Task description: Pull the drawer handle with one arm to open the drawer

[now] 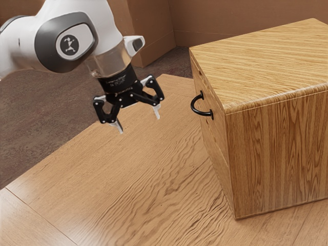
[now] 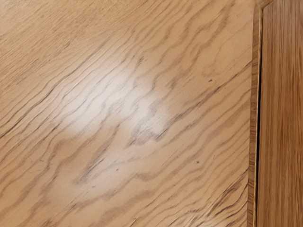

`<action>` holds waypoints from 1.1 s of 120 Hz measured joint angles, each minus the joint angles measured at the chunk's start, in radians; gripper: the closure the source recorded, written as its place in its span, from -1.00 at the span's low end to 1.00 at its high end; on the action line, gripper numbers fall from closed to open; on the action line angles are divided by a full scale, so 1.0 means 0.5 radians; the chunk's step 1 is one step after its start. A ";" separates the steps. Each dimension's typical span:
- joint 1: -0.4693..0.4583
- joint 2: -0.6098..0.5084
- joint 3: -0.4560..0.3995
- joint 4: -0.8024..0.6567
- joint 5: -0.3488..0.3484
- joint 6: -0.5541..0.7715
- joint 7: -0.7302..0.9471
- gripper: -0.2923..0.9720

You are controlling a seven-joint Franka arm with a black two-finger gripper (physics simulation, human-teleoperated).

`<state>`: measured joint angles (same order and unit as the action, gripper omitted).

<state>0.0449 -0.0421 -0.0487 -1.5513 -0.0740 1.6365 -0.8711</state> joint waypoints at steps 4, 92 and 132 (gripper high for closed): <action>0.006 0.006 -0.016 0.001 -0.001 0.031 -0.025 -0.54; -0.061 0.253 -0.044 0.224 0.043 0.257 -0.282 -0.54; -0.056 0.253 -0.068 0.186 0.049 0.346 -0.253 -0.54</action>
<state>0.0171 0.0846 -0.0828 -1.4584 -0.0497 1.8096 -0.9976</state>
